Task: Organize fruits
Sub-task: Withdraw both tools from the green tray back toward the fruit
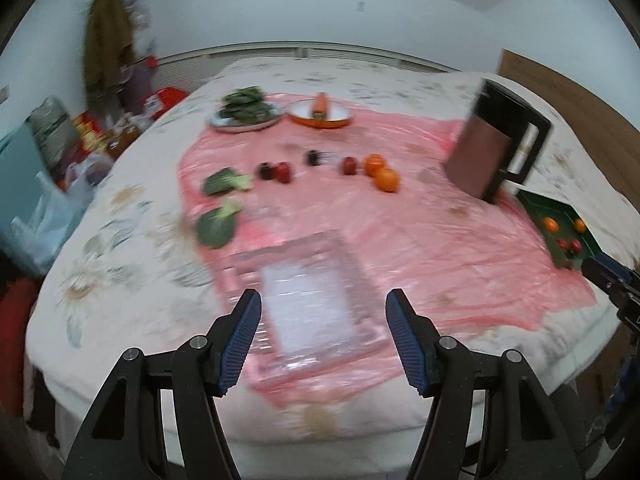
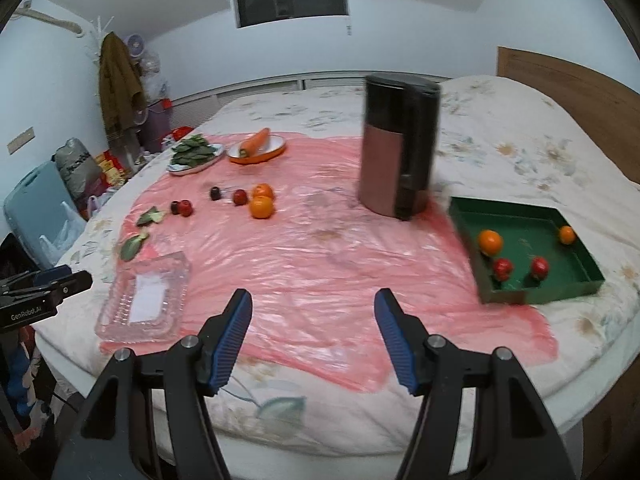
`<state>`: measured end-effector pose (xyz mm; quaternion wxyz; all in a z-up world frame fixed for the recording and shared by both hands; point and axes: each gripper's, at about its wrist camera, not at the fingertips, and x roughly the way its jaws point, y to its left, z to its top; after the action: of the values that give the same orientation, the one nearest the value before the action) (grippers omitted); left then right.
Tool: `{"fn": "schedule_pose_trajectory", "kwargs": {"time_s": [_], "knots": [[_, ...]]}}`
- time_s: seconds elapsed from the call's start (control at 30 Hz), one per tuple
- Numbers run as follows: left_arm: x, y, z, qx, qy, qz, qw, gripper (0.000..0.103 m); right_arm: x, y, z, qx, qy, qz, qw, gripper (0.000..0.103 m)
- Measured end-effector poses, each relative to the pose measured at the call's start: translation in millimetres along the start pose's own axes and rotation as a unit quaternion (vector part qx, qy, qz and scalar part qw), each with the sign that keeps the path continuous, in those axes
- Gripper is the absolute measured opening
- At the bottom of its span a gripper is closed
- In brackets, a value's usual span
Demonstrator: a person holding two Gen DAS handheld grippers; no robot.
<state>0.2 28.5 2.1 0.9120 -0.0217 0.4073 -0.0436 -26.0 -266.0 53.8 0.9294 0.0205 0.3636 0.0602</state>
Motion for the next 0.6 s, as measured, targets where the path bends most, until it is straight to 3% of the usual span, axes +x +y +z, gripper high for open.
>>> {"fn": "schedule_pose_trajectory", "kwargs": {"time_s": [0.23,0.6], "knots": [[13.2,47.1,-3.9,-0.034,0.002,0.026,0.9991,0.059,34.1,26.4,7.3,-0.009,0.01,0.029,0.999,0.098],[53.6,65.2,22.1,-0.031,0.016,0.015,0.9993,0.057,84.0,60.2,21.6,-0.054,0.042,0.05,0.996,0.098]]}}
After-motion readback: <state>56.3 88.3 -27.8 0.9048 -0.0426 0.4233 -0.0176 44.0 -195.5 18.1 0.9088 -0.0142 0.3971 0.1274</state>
